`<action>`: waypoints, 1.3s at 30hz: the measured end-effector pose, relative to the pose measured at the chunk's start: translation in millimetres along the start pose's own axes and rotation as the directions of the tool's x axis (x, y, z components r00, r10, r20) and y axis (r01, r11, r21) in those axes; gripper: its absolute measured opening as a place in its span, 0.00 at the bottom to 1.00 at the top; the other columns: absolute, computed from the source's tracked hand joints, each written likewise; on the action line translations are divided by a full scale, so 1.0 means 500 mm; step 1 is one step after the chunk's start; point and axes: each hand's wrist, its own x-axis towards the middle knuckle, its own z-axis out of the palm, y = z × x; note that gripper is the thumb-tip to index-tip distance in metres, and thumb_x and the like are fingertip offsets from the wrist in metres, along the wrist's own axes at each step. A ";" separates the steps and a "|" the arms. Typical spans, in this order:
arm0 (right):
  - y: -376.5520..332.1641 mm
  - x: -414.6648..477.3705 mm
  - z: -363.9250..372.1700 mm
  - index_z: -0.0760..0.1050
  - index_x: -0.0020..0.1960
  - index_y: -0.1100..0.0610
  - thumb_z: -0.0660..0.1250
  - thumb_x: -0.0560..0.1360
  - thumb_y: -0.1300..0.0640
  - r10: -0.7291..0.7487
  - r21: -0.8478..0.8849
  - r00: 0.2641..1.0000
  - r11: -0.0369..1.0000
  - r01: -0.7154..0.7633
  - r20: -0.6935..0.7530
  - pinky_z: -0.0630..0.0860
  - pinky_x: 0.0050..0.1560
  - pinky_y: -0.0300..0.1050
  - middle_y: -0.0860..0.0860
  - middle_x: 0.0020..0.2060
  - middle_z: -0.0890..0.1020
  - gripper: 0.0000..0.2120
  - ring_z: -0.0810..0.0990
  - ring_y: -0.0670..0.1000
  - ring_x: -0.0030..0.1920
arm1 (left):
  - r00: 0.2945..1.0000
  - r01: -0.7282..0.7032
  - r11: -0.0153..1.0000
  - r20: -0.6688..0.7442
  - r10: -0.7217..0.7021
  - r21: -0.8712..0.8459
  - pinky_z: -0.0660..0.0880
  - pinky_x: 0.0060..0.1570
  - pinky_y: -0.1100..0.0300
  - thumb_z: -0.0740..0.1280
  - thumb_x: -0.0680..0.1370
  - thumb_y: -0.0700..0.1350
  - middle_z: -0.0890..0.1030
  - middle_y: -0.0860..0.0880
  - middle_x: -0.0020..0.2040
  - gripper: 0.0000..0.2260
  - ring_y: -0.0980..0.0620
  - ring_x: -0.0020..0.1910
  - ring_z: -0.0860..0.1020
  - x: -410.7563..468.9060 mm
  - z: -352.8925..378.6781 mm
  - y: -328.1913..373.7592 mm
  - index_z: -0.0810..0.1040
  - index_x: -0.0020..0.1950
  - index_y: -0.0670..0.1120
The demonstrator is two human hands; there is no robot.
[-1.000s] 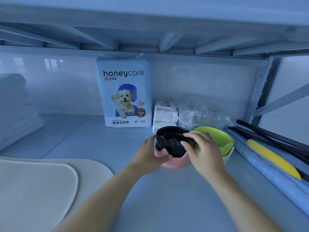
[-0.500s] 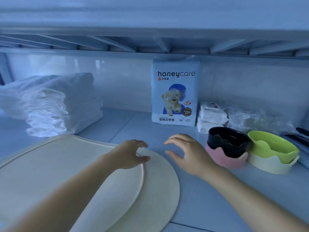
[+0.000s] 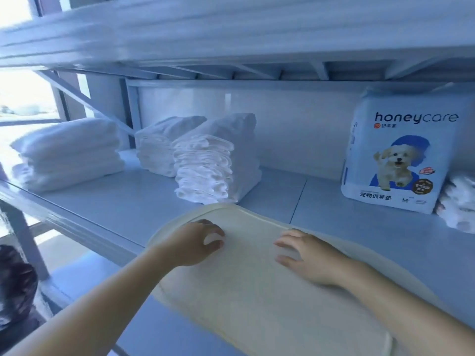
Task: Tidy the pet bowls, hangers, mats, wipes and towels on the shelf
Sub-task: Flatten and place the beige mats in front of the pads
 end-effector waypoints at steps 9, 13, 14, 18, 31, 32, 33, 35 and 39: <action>-0.058 0.080 0.029 0.65 0.70 0.47 0.60 0.77 0.41 0.077 0.032 0.997 0.997 -0.077 -0.002 0.54 0.63 0.30 0.40 0.68 0.63 0.24 0.61 0.41 0.69 | 0.993 0.114 0.993 -0.029 -0.116 -0.041 0.66 0.65 0.53 0.61 0.79 0.51 0.68 0.52 0.67 0.14 0.48 0.66 0.67 0.022 -0.030 -0.132 0.73 0.64 0.55; -0.052 0.074 0.031 0.68 0.68 0.45 0.64 0.74 0.41 0.136 0.117 0.990 0.984 -0.133 -0.023 0.54 0.60 0.27 0.35 0.63 0.64 0.23 0.63 0.35 0.64 | 0.985 0.173 0.982 -0.013 -0.174 -0.075 0.68 0.61 0.56 0.64 0.77 0.51 0.70 0.48 0.66 0.20 0.48 0.64 0.70 0.039 -0.038 -0.157 0.67 0.68 0.52; -0.050 0.073 0.031 0.69 0.67 0.45 0.64 0.74 0.41 0.145 0.132 0.989 0.981 -0.140 -0.029 0.54 0.59 0.26 0.34 0.62 0.64 0.23 0.63 0.35 0.64 | 0.983 0.181 0.979 -0.010 -0.183 -0.096 0.68 0.61 0.56 0.65 0.76 0.51 0.71 0.47 0.66 0.22 0.48 0.63 0.71 0.044 -0.041 -0.161 0.66 0.69 0.52; -0.048 0.072 0.029 0.71 0.65 0.47 0.67 0.73 0.42 0.163 0.158 0.985 0.975 -0.153 -0.049 0.53 0.53 0.15 0.36 0.62 0.67 0.23 0.65 0.34 0.61 | 0.969 0.244 0.951 0.005 -0.248 -0.188 0.69 0.59 0.57 0.69 0.73 0.51 0.73 0.48 0.63 0.30 0.48 0.61 0.73 0.057 -0.050 -0.170 0.61 0.72 0.51; -0.138 0.157 0.016 0.72 0.65 0.46 0.71 0.71 0.48 0.055 0.118 0.969 0.993 -0.027 -0.240 0.59 0.55 0.24 0.36 0.60 0.70 0.23 0.69 0.37 0.60 | 0.989 0.130 0.905 -0.018 -0.150 -0.405 0.70 0.33 0.65 0.68 0.73 0.45 0.76 0.53 0.42 0.12 0.55 0.39 0.75 0.032 -0.066 -0.177 0.72 0.54 0.54; -0.146 0.166 0.016 0.72 0.65 0.46 0.71 0.71 0.48 0.030 0.117 0.967 0.993 0.000 -0.254 0.60 0.56 0.25 0.36 0.61 0.71 0.23 0.69 0.37 0.61 | 0.991 0.111 0.901 -0.017 -0.131 -0.420 0.69 0.32 0.65 0.68 0.73 0.44 0.76 0.54 0.40 0.14 0.56 0.37 0.75 0.028 -0.066 -0.174 0.71 0.56 0.54; -0.151 0.172 0.015 0.72 0.65 0.46 0.71 0.71 0.49 0.012 0.116 0.965 0.993 0.019 -0.262 0.61 0.57 0.27 0.37 0.62 0.71 0.23 0.70 0.38 0.61 | 0.993 0.096 0.892 -0.021 -0.118 -0.441 0.70 0.33 0.65 0.68 0.73 0.44 0.76 0.54 0.40 0.15 0.57 0.36 0.75 0.026 -0.068 -0.172 0.70 0.56 0.55; -0.153 0.173 0.010 0.72 0.65 0.46 0.71 0.72 0.50 -0.002 0.115 0.960 0.993 0.036 -0.281 0.62 0.58 0.29 0.38 0.62 0.72 0.22 0.70 0.38 0.61 | 0.993 0.081 0.857 -0.032 -0.113 -0.509 0.74 0.37 0.63 0.68 0.73 0.43 0.80 0.51 0.43 0.16 0.55 0.39 0.78 0.023 -0.078 -0.161 0.71 0.57 0.56; -0.117 0.143 -0.013 0.72 0.65 0.47 0.71 0.72 0.51 0.040 0.103 0.950 0.995 -0.008 -0.311 0.61 0.58 0.29 0.36 0.58 0.70 0.23 0.69 0.37 0.58 | 0.992 0.032 0.808 -0.081 -0.098 -0.589 0.78 0.46 0.57 0.69 0.72 0.44 0.81 0.52 0.47 0.17 0.52 0.45 0.80 0.024 -0.106 -0.111 0.73 0.58 0.56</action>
